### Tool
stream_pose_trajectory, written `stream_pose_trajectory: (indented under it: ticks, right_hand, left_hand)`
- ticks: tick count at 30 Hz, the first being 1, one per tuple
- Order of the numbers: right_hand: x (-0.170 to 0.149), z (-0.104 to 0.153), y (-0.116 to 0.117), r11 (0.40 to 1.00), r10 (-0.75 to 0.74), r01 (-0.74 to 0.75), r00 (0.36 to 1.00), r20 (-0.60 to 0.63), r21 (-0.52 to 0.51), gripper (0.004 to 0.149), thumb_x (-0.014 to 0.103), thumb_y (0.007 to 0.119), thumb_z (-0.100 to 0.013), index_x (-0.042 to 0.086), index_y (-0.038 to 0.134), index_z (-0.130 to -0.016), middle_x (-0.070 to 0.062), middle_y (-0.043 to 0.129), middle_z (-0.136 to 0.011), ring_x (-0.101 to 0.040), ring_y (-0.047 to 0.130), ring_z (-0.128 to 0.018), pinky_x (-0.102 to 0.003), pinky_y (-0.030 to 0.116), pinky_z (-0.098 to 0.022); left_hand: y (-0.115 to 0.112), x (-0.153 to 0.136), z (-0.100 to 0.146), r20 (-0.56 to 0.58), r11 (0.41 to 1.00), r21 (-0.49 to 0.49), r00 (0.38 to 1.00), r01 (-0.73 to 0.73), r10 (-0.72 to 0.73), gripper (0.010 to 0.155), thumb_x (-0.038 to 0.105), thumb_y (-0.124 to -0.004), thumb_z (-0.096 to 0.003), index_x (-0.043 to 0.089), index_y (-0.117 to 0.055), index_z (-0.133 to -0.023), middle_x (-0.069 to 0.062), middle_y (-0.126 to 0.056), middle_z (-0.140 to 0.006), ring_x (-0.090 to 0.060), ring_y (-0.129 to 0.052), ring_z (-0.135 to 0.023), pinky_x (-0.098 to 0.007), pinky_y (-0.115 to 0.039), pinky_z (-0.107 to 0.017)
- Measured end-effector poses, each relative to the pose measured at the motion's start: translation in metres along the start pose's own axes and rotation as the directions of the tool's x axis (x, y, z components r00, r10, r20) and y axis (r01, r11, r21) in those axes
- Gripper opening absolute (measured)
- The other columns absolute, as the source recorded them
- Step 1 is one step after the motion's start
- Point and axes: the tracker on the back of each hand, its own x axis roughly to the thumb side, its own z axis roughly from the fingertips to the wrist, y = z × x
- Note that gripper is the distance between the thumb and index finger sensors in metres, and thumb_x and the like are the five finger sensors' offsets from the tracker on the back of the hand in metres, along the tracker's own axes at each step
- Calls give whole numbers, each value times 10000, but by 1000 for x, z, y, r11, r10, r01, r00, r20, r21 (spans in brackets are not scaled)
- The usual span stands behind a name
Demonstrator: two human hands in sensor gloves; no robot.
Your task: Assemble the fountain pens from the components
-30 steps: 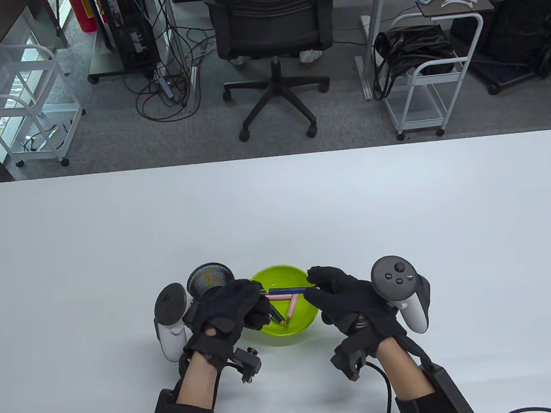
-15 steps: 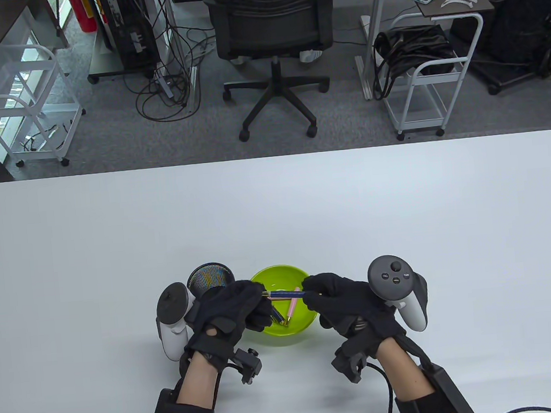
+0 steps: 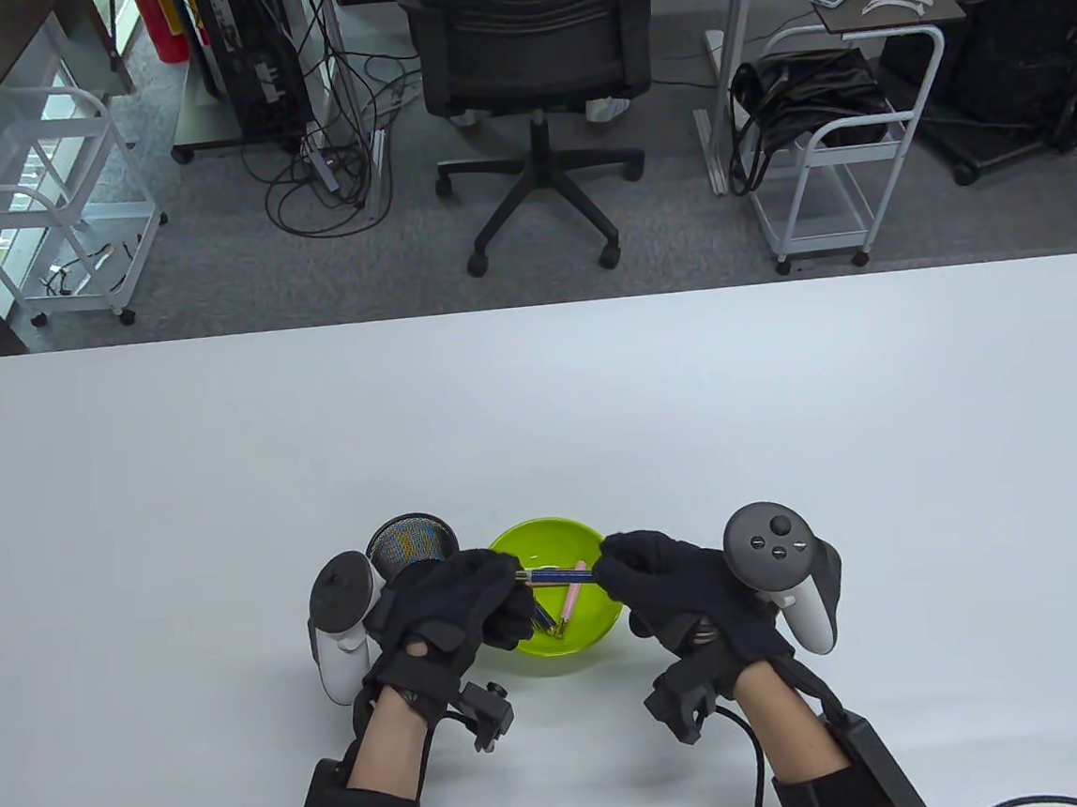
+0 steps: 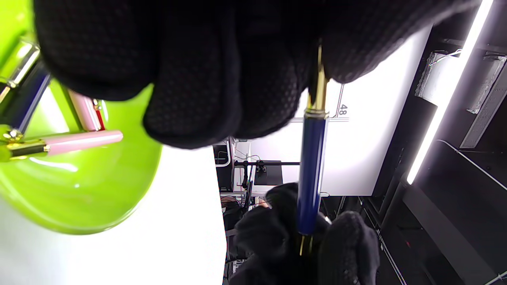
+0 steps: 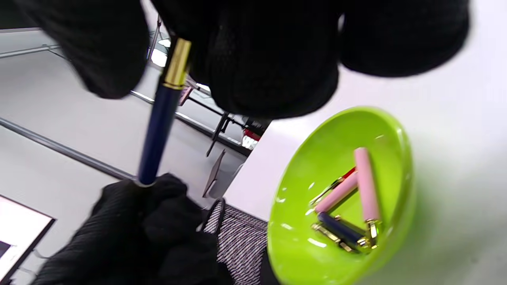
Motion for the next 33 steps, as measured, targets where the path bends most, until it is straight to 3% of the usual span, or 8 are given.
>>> stream_pose_trajectory:
  ticks: [4,8,12,16,20,23,25,33]
  right_hand:
    - [5,1,1,999,13,-12,1000,28,-37,463,371,856,-429,127,869,-822,-87,982,-624,-196,995,-240,-437,883,-181]
    - [1,3,-1,993,65,-68,997,-35,-91,494,501,776,-435,116,954,-688,-76,1028,-466,-196,1004,-158,-440,887,-141]
    - [3,0,1,999,-21,20,1000,23,51,588,452,873,-411,156,776,-911,-76,915,-721,-194,979,-288,-433,877,-214]
    - [7,1,3,1000,20,-21,999,27,14,478,330,888,-415,184,849,-869,-90,943,-695,-179,986,-274,-432,888,-211]
    - [1,2,3,999,26,-27,999,-24,-27,513,498,786,-443,108,953,-732,-86,1029,-504,-193,1014,-175,-439,897,-156]
    - [1,1,2,1000,-17,17,1000,11,18,609,481,874,-405,149,802,-911,-97,927,-732,-198,994,-291,-437,885,-217]
    - [6,1,3,997,-64,60,995,72,54,635,373,921,-399,193,728,-977,-93,821,-883,-216,985,-420,-453,877,-283]
    - [9,2,3,999,-25,23,996,82,22,493,268,901,-416,172,833,-895,-114,917,-778,-218,1003,-377,-473,882,-279]
  left_hand:
    - [-1,0,0,-1,1000,-6,1000,-6,6,410,425,-736,-541,145,-766,-839,-73,-951,-701,-231,-1007,-502,-490,-835,-408]
    - [-2,0,0,-2,1000,-17,1000,-2,2,411,426,-736,-541,144,-768,-839,-74,-954,-699,-233,-1007,-501,-493,-835,-406]
    - [-2,0,1,-2,1000,-9,1000,-3,3,411,427,-734,-540,144,-769,-836,-73,-955,-696,-232,-1008,-499,-491,-836,-404]
    - [-3,0,1,-3,1000,-16,1000,-14,14,410,423,-733,-541,142,-765,-836,-74,-952,-698,-233,-1007,-499,-492,-835,-405]
    - [-4,0,0,-1,1000,-23,1000,-10,10,412,427,-732,-540,140,-769,-834,-74,-955,-694,-234,-1008,-497,-492,-836,-403]
    - [-3,-1,1,-5,1000,-17,1000,4,-4,412,428,-731,-541,141,-767,-835,-73,-955,-694,-234,-1008,-497,-492,-836,-403]
    - [-3,-1,1,-4,1000,-13,1000,5,-5,413,428,-730,-541,140,-766,-835,-73,-954,-695,-232,-1008,-497,-491,-836,-403]
    - [-7,-1,0,-6,1000,-31,1000,2,-2,411,425,-734,-538,140,-771,-832,-74,-956,-693,-232,-1010,-496,-491,-837,-404]
